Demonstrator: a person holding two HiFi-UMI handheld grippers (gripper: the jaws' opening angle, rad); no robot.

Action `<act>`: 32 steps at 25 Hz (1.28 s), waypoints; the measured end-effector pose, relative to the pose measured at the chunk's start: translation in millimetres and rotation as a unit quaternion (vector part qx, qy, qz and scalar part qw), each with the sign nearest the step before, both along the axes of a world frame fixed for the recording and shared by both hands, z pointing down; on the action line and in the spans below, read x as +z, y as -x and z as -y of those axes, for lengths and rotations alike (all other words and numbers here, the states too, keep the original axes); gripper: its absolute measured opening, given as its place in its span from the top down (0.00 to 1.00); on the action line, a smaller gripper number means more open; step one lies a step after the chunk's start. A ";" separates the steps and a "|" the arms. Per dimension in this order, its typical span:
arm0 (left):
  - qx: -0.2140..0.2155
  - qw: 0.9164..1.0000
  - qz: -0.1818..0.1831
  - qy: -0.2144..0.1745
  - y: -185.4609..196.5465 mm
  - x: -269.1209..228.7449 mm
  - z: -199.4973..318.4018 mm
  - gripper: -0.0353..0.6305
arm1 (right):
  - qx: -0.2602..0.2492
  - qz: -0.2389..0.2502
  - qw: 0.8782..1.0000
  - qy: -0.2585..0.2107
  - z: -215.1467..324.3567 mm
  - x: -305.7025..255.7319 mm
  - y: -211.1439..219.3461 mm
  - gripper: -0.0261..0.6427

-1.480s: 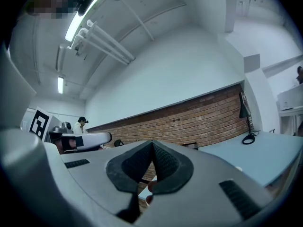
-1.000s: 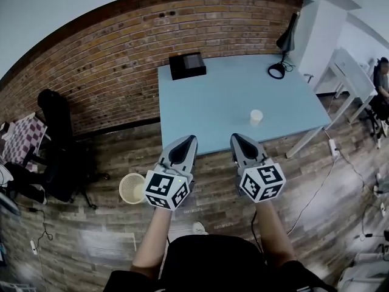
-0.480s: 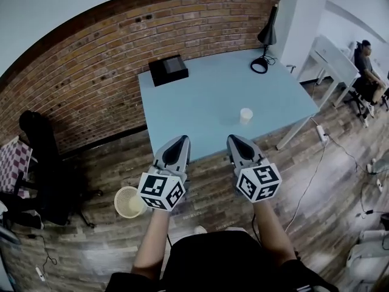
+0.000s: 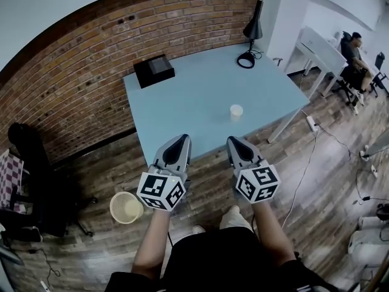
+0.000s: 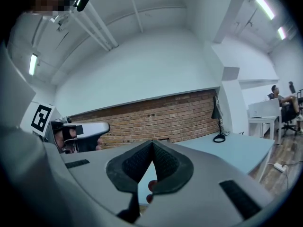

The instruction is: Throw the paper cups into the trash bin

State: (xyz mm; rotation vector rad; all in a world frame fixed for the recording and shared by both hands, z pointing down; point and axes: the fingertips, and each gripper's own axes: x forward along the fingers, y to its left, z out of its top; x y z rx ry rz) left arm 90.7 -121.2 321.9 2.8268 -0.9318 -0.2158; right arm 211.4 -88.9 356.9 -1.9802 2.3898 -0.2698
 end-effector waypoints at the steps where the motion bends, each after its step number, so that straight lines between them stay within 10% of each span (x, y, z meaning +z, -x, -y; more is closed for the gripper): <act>1: 0.002 1.000 0.000 0.002 -2.5 0.9 -0.6 0.94 | 0.002 0.002 1.000 0.000 -0.3 0.8 -2.9 0.97; 32: 0.003 0.999 0.040 -0.004 -212.6 2.0 69.7 0.94 | -0.001 0.029 0.999 -0.026 76.3 -18.0 -208.4 0.97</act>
